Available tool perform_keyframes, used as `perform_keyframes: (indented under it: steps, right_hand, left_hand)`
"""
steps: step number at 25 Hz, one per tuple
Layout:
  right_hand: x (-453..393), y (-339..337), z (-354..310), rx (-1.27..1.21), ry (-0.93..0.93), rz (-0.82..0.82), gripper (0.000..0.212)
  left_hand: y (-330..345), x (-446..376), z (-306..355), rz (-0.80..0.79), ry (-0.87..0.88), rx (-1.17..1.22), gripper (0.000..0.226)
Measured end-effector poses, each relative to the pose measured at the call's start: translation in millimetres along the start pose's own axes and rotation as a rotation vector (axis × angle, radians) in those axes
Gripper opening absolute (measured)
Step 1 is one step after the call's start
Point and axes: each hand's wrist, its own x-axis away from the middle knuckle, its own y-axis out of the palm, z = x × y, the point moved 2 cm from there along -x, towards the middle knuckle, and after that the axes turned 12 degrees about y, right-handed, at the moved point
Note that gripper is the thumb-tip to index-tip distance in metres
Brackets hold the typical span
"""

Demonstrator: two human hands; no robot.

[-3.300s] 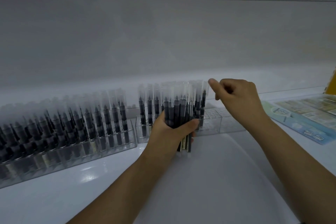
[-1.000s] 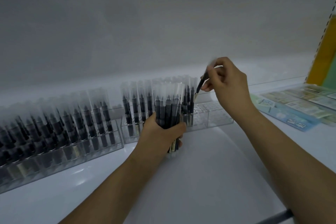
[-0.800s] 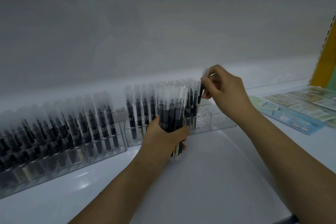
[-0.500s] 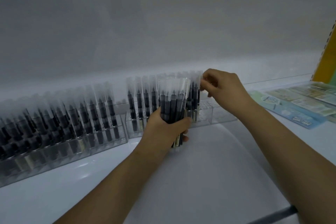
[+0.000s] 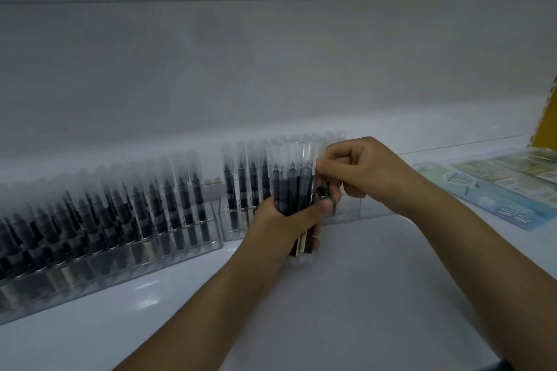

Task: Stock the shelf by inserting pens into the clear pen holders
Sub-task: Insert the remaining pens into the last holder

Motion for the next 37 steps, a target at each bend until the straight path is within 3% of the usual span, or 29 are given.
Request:
perform_keyframes:
  steps: [3, 5, 7, 9, 12, 19, 24, 28, 30, 31, 33, 35, 37]
  right_hand:
    - [-3, 1, 3, -0.072, 0.024, 0.084, 0.022]
    - [-6, -14, 4, -0.278, -0.060, 0.301, 0.017]
    - [-5, -38, 6, -0.425, -0.172, 0.590, 0.015]
    - [-6, -46, 9, -0.315, -0.240, 0.704, 0.015]
    - [-12, -31, 14, -0.055, -0.222, 0.604, 0.013]
    - [-14, -30, 18, 0.124, -0.255, 0.560, 0.016]
    - [-23, -29, 27, 0.534, -0.183, 0.401, 0.016]
    - [-23, -33, 27, 0.667, -0.117, 0.373, 0.035]
    - [-20, -37, 27, 0.789, -0.059, 0.469, 0.050]
    - [-16, -39, 24, 0.764, -0.066, 0.563, 0.056]
    - [-6, -41, 16, 0.417, -0.156, 0.645, 0.057]
    - [1, -27, 8, 0.116, -0.173, 0.383, 0.049]
    - [1, -5, 5, 0.108, -0.129, 0.083, 0.038]
  left_hand:
    - [0, 1, -1, -0.014, -0.003, -0.025, 0.028]
    - [-1, 0, -5, -0.004, -0.035, -0.018, 0.038]
    - [-2, -1, -9, 0.013, -0.049, -0.011, 0.029]
    - [-3, -3, -12, 0.036, -0.046, -0.022, 0.020]
    - [-4, -4, -12, 0.061, -0.038, -0.026, 0.014]
    - [-5, -5, -14, 0.067, -0.033, -0.047, 0.021]
    - [-4, -4, -11, 0.057, -0.017, -0.045, 0.014]
    - [-4, -1, -7, 0.044, -0.021, -0.047, 0.012]
    - [-5, -2, -8, 0.047, -0.023, -0.035, 0.013]
    - [-5, -3, -9, 0.048, -0.023, -0.025, 0.014]
    - [-5, -3, -9, 0.038, -0.025, -0.007, 0.017]
    - [-4, -2, -9, 0.006, -0.021, -0.003, 0.020]
    - [-2, -1, -7, -0.038, -0.011, -0.017, 0.022]
